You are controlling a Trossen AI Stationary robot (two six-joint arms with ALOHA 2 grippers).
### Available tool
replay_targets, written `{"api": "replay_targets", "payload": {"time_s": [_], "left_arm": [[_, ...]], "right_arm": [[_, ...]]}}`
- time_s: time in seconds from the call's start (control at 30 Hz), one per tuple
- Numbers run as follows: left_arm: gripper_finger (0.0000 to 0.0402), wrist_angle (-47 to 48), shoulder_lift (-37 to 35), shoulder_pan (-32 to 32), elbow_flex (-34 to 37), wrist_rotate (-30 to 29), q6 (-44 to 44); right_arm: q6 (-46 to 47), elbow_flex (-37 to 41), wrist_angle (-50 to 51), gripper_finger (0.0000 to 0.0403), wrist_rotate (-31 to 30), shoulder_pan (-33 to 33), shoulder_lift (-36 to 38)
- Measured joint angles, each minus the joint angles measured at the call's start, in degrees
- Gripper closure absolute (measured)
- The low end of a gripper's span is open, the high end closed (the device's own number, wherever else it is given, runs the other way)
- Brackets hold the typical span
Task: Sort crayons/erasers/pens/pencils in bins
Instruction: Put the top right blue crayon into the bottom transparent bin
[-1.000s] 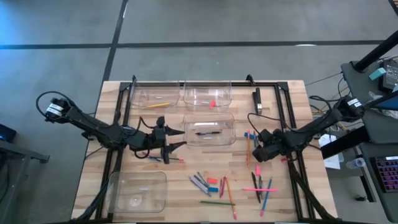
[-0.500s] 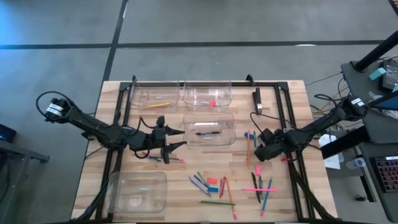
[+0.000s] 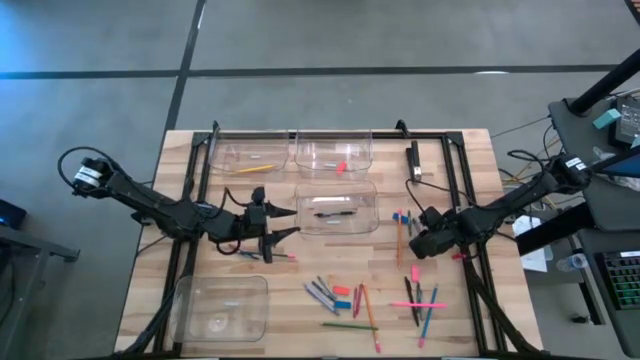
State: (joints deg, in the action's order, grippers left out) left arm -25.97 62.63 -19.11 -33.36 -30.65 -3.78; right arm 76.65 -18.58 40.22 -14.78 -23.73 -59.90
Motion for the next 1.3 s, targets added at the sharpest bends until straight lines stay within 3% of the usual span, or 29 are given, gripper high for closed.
{"api": "replay_targets", "payload": {"time_s": [0.27,0.77,1.07,1.2,1.3], "left_arm": [[0.0224,0.0,0.0,0.0,0.0,0.0,0.0],[0.0224,0.0,0.0,0.0,0.0,0.0,0.1],[0.0224,-1.2,0.3,0.0,0.0,0.0,-0.3],[0.0224,-5.5,2.3,0.0,0.1,0.5,-0.2],[0.0224,-11.7,5.7,0.0,0.1,1.6,2.4]], "right_arm": [[4.0,-4.3,8.7,0.0386,1.1,0.0,0.2],[-0.6,-13.8,10.8,0.0388,-6.0,0.0,0.5],[-15.3,-24.8,7.1,0.0389,-16.3,-2.7,0.5],[-24.9,-26.6,-3.9,0.0389,-19.4,-3.7,0.5],[-37.0,-26.6,-16.3,0.0390,-19.4,-4.1,0.2]]}}
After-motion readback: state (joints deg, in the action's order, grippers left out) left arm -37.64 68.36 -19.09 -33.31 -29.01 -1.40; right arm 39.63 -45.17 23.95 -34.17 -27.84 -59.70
